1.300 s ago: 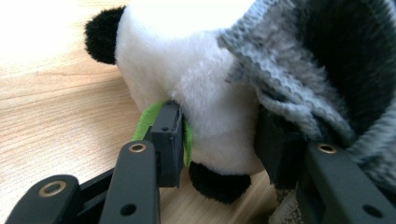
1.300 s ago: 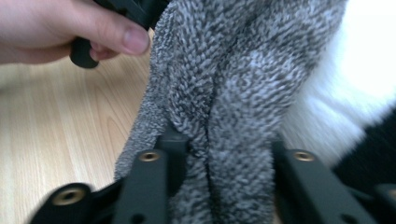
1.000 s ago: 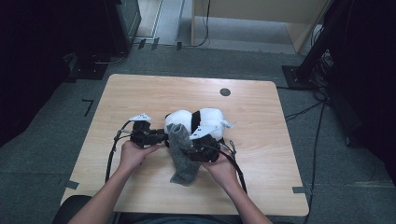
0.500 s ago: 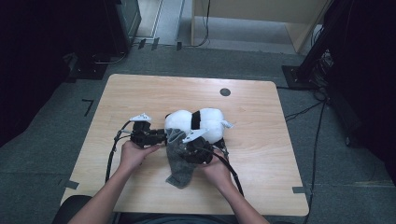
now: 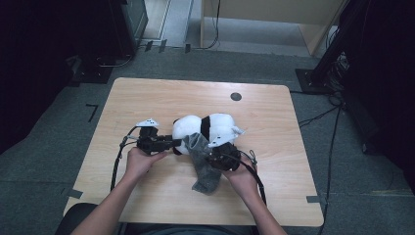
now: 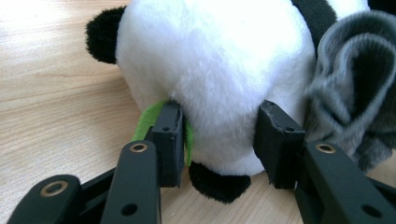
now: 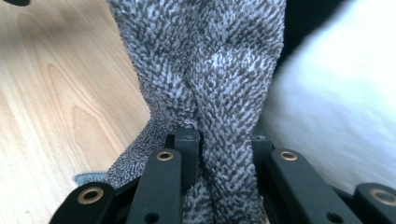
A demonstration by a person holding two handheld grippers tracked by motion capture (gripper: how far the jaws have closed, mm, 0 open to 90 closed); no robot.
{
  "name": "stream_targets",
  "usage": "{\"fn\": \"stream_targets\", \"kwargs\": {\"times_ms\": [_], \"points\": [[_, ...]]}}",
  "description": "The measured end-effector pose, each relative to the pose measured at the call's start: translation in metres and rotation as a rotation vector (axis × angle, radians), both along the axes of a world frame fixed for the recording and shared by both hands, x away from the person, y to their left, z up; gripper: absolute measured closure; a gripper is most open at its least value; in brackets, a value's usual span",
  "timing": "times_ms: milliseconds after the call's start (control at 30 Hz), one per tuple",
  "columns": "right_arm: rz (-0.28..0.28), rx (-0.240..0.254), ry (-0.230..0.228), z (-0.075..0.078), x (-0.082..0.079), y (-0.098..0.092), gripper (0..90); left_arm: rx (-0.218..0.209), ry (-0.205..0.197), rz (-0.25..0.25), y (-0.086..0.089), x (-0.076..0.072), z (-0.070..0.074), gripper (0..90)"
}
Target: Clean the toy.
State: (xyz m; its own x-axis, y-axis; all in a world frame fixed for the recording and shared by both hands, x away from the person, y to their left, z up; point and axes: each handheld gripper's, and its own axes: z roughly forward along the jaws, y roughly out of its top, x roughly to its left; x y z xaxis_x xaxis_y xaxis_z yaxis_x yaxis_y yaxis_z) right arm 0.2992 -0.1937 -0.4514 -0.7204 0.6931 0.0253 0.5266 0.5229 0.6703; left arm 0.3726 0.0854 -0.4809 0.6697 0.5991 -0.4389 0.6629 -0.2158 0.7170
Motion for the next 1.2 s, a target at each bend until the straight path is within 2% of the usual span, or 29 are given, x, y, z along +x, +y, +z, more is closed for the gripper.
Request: {"fn": "stream_targets", "kwargs": {"times_ms": [233, 467, 833, 1100, 1200], "points": [[-0.054, 0.023, -0.003, 0.006, -0.003, -0.029, 74.0, -0.002, -0.001, -0.001, -0.001, 0.0, 0.0, 56.2], [-0.104, 0.04, 0.014, 0.01, -0.005, -0.059, 73.0, -0.002, -0.002, -0.001, -0.001, 0.001, 0.0, 56.2], [-0.175, 0.06, 0.097, -0.002, 0.005, -0.089, 72.5, -0.001, -0.002, -0.004, -0.002, 0.001, 0.0, 56.2], [-0.215, 0.022, 0.185, -0.022, 0.015, -0.102, 72.5, 0.0, -0.002, -0.003, -0.002, 0.001, 0.0, 56.2], [-0.238, 0.017, 0.201, -0.025, 0.017, -0.11, 72.7, 0.0, -0.001, -0.002, -0.002, 0.001, 0.0, 56.2]]}}
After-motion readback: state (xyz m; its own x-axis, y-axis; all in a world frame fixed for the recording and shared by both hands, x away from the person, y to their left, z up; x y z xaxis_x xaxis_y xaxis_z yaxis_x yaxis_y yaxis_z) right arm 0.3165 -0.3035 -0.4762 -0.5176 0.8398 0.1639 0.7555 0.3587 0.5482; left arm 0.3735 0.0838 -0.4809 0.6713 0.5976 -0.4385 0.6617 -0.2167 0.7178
